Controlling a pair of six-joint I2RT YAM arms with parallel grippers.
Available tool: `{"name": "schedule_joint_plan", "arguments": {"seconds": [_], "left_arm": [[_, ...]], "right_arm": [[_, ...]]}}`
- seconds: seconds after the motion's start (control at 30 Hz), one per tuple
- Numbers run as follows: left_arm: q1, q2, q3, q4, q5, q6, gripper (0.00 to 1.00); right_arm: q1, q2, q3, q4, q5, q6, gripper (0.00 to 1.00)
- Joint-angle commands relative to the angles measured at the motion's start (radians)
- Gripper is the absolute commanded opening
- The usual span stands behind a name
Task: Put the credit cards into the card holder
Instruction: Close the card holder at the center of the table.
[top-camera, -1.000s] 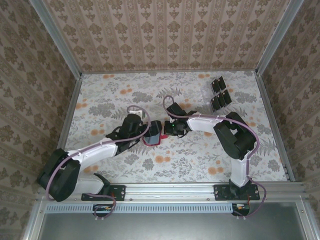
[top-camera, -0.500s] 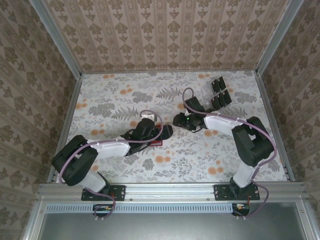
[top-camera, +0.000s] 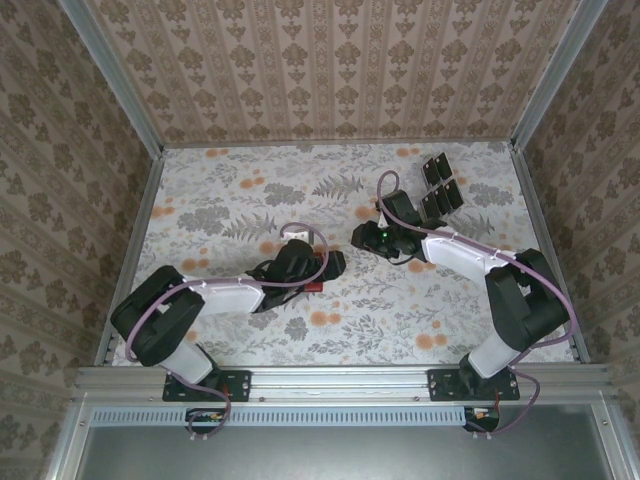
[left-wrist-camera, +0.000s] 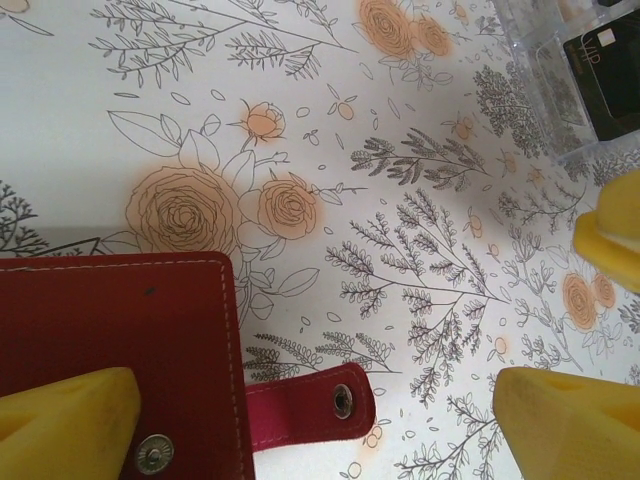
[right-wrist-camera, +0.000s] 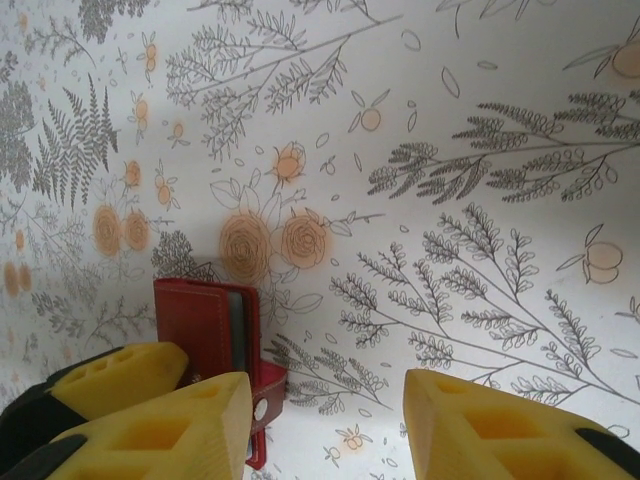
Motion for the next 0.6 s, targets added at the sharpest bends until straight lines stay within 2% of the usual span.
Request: {"name": "schedule_joint_plan", "arguments": {"seconds": [0.0, 0.3, 0.43, 0.57], "left_arm": [[0.012, -0.052, -0.011, -0.035, -0.028, 0.025, 1.0], [0.015, -0.035, -0.05, 0.021, -0.01, 0.001, 1.0], [0.007, -0.01, -0.063, 0.055, -0.01, -0.01, 1.0], [0.001, 0.028, -0.068, 0.084, -0.007, -0.012, 1.0]], "right_arm": [[0.011, -0.028, -0.015, 0.026, -0.058, 0.028, 0.41], [0.043, 0.102, 0.04, 0.166, -0.167, 0.136, 0.09], [0.044, 0.182, 0.067, 0.238, -0.223, 0.184, 0.02], [0.046, 0.222, 0.079, 0.264, -0.231, 0.202, 0.0]]}}
